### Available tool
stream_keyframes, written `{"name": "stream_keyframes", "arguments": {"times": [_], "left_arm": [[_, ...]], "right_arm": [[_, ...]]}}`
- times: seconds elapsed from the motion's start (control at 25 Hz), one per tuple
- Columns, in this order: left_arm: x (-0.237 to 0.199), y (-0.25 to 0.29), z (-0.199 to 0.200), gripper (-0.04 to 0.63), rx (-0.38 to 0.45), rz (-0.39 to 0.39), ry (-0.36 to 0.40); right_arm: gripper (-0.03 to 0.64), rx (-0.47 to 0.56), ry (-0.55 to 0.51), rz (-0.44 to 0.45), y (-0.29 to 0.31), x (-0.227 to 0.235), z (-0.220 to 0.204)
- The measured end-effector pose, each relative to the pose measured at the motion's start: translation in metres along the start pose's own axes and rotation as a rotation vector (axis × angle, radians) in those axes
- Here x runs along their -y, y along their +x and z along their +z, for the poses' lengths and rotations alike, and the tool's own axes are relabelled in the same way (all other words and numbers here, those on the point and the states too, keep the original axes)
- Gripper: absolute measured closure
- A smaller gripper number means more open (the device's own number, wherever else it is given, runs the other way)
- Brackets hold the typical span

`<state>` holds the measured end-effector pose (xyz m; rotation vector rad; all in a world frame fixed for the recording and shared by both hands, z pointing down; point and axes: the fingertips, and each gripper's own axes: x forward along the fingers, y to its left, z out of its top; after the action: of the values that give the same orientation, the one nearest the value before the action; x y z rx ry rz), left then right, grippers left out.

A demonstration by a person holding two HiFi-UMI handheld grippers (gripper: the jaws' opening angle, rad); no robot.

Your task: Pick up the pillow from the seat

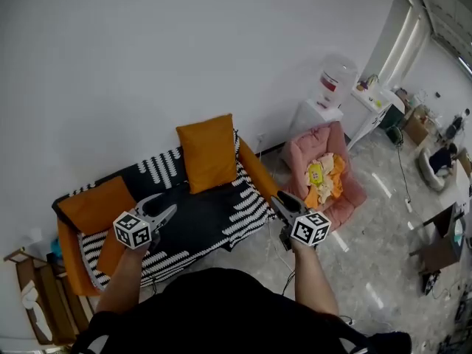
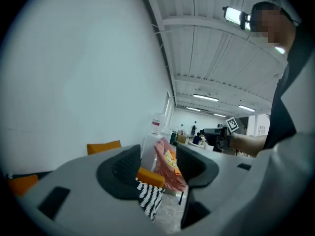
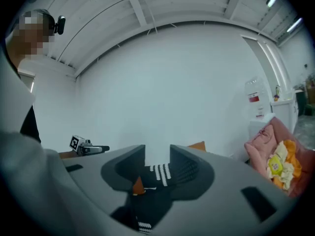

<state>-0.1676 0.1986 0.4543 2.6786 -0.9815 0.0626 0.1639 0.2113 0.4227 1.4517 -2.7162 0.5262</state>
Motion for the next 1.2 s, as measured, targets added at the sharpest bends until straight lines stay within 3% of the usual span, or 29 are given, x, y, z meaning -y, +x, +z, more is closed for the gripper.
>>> {"name": "stream_keyframes", "arguments": {"times": [0.12, 0.36, 0.72, 1.2], "left_arm": [[0.002, 0.01, 0.001, 0.362, -0.006, 0.0, 0.001], [0.011, 0.033, -0.002, 0.362, -0.011, 0.011, -0.002], [0.034, 0.051, -0.005, 0.36, -0.019, -0.002, 0.003], [0.004, 0.062, -0.004, 0.353, -0.017, 0.016, -0.007]], "right_arm": [[0.38, -0.002, -0.011, 0.004, 0.0, 0.008, 0.004], [0.285, -0.034, -0.031, 0.013, -0.005, 0.031, 0.002], [0.227, -0.076, -0.058, 0.01, -0.016, 0.048, -0.002], [0.213, -0.062, -0.057, -0.027, 0.005, 0.066, 0.006]]}}
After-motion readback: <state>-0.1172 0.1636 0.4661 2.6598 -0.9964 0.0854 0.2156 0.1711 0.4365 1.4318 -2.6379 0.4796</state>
